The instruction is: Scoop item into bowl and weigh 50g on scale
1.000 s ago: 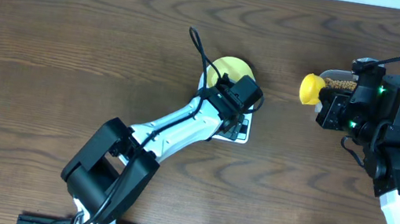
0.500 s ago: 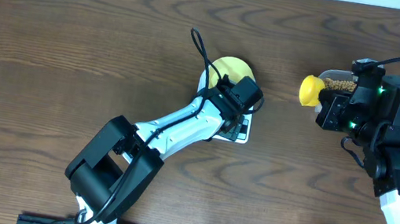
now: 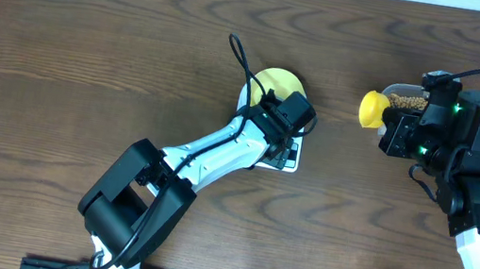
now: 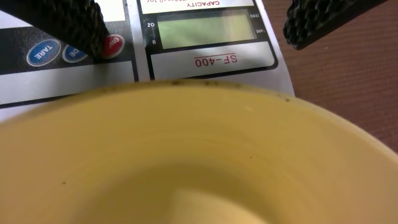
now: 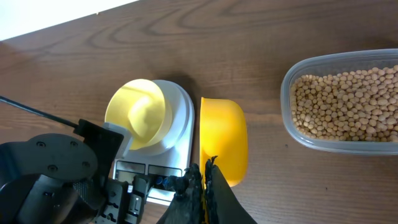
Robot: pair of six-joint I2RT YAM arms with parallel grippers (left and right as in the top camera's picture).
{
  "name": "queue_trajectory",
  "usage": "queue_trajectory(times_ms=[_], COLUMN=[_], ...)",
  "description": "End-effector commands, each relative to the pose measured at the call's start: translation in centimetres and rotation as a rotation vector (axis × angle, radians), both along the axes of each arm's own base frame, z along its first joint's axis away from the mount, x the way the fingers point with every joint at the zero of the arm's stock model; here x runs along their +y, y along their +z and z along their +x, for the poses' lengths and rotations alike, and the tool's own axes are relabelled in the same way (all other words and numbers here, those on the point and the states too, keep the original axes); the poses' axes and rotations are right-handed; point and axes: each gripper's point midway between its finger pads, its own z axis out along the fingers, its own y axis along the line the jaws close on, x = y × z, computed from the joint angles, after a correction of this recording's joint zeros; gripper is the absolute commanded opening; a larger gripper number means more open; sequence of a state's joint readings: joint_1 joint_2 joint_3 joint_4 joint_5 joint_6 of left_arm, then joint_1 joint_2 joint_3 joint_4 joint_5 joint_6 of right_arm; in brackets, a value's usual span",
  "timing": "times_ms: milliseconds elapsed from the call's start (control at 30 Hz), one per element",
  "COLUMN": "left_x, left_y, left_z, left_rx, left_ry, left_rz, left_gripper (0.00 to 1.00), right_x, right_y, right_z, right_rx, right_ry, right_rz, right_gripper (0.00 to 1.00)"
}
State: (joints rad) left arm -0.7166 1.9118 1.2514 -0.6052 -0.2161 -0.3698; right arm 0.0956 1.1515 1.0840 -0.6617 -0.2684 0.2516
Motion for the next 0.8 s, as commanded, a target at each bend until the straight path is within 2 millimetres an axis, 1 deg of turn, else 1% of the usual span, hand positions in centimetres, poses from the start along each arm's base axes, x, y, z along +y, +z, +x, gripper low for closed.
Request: queue_trajectory(times_ms=[0,267,367,767], left_x=[0.51,0.58,1.04,1.08], left_y=[-0.55,-0.55,-0.41,-0.41], left_z=[-0.17,-0.15,0.05,0.04], left_rx=[0.003,0.002,-0.016,-0.015], left_ry=[0.013,0.014,0.043,0.043], left_rz=[0.027,0.031,0.047,0.049], left_gripper=[0.93,0.93,0.93,0.93], right_x=[-0.26,-0.28,-0.27,-0.28], right_y=[0.89,0.84,0.85,0.77], right_z=[0.27,0.23,0.23,0.17], right_rx=[-0.026,-0.023,-0.023,-0.019], right_ry=[-0.002,-0.002,-0.002,-0.002], right_rz=[-0.012,-0.013,-0.013,-0.014], right_gripper=[0.01,0.01,0.01,0.01])
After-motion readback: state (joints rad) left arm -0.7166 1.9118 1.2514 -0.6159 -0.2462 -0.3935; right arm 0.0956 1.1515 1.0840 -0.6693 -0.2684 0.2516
